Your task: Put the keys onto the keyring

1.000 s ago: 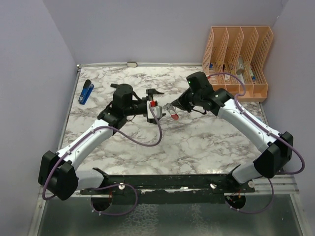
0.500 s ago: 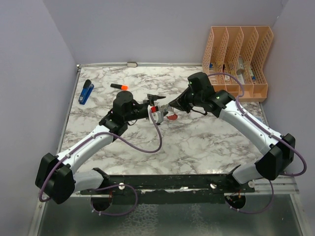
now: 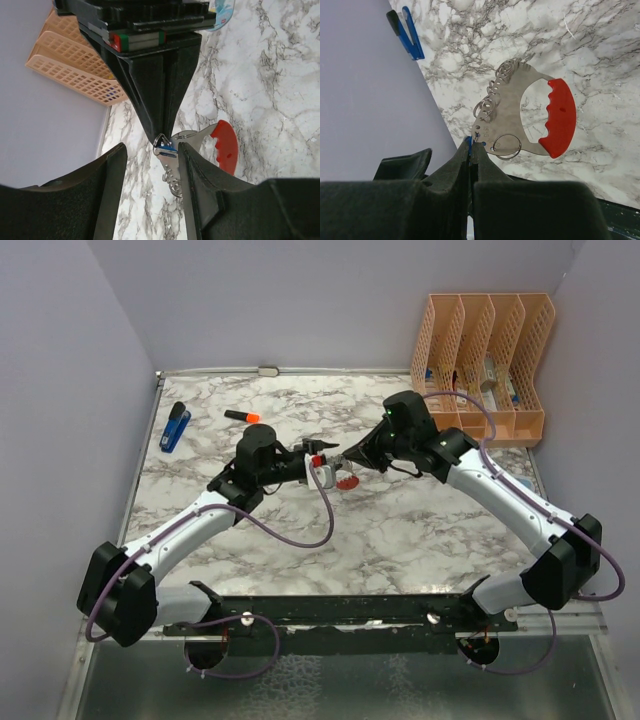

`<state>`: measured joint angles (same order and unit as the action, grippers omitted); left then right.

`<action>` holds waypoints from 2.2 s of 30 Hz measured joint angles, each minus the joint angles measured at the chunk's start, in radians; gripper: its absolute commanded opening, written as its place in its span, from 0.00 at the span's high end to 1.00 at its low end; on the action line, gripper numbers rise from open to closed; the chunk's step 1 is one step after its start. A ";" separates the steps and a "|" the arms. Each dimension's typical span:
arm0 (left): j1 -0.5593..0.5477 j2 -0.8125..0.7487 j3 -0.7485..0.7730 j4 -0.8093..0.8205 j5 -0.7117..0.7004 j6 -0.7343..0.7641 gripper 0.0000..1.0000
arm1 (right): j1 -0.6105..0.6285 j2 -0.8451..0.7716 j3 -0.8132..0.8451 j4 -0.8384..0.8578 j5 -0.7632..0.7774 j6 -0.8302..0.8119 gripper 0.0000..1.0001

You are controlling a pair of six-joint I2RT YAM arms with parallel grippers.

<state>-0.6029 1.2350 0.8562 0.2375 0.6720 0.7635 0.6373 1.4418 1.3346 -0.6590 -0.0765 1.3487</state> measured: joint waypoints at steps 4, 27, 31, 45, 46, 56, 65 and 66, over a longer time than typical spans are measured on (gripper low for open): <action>0.000 0.027 0.003 -0.034 0.005 0.029 0.51 | 0.000 -0.012 -0.003 0.002 0.000 0.000 0.99; 0.000 0.046 0.058 -0.144 0.028 0.126 0.67 | -0.003 -0.020 -0.019 0.025 -0.011 -0.005 0.99; 0.000 0.046 0.059 -0.158 0.038 0.138 0.87 | -0.003 -0.020 -0.020 0.026 -0.014 -0.008 0.99; 0.000 0.044 0.060 -0.165 0.041 0.171 1.00 | -0.008 -0.020 -0.033 0.032 -0.014 -0.012 0.99; 0.000 0.044 0.060 -0.165 0.041 0.171 1.00 | -0.008 -0.020 -0.033 0.032 -0.014 -0.013 0.99; 0.000 0.044 0.064 -0.173 0.038 0.211 1.00 | -0.008 -0.021 -0.038 0.036 -0.015 -0.019 0.99; 0.000 0.044 0.068 -0.209 0.037 0.319 1.00 | -0.008 -0.034 -0.064 0.056 -0.020 -0.002 0.99; 0.000 0.043 0.068 -0.210 0.037 0.331 1.00 | -0.008 -0.037 -0.068 0.057 -0.022 0.003 0.99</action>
<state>-0.6029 1.2785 0.9241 0.0273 0.7090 1.0943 0.6289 1.4044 1.2671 -0.6018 -0.0986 1.3521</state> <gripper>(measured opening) 0.009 0.018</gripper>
